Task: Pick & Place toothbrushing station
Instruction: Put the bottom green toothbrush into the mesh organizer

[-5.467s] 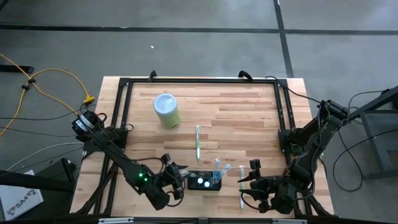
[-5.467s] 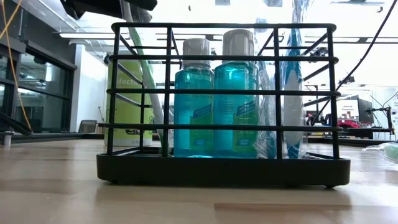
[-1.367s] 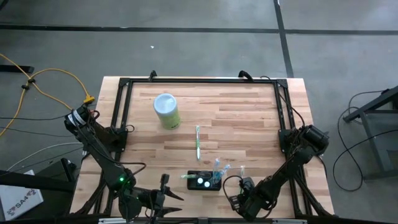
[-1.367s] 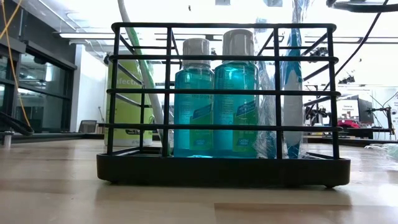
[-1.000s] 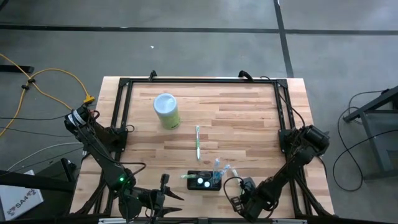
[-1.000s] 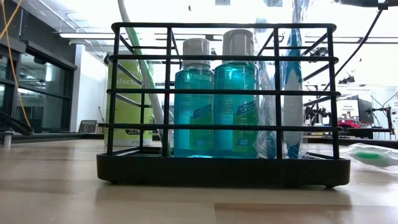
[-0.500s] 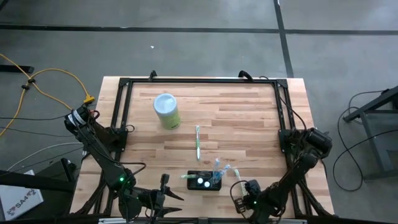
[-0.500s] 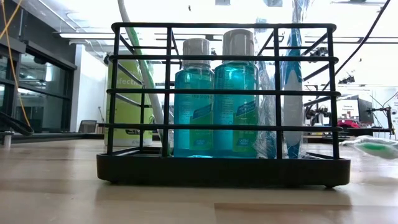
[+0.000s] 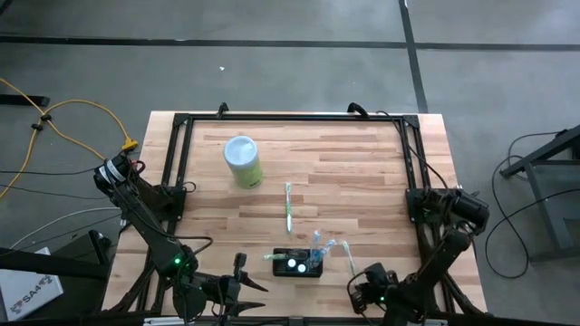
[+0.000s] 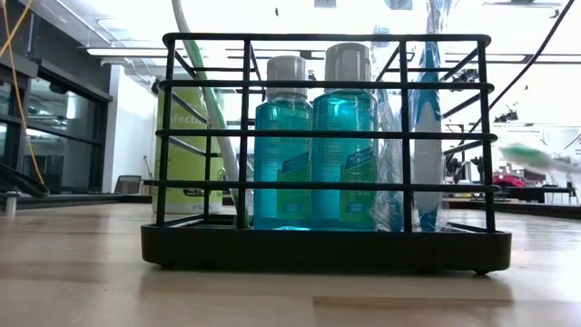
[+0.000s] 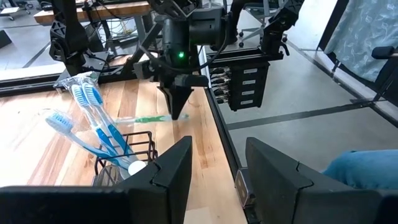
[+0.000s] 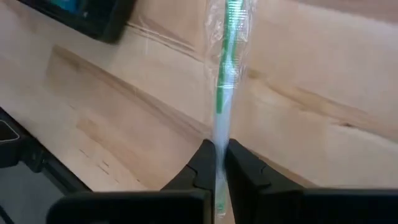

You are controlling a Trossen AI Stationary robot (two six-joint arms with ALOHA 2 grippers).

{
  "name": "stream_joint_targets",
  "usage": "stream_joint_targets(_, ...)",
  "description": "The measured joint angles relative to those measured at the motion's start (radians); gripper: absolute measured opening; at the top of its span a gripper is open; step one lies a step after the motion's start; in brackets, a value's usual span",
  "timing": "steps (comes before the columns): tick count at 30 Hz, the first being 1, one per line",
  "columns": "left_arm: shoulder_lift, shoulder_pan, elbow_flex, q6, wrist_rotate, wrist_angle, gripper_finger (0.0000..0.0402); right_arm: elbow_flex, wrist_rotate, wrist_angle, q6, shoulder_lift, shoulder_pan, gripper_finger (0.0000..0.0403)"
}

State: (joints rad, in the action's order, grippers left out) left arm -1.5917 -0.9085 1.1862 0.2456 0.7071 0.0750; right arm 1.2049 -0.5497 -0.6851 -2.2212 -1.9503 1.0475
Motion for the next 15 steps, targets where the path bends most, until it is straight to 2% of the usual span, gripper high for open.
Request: stream_joint_targets(15, 0.0, 0.0, 0.0, 0.002, 0.0, 0.0, 0.0146, 0.002, -0.261, -0.298, -0.063, 0.004, 0.022, 0.001)
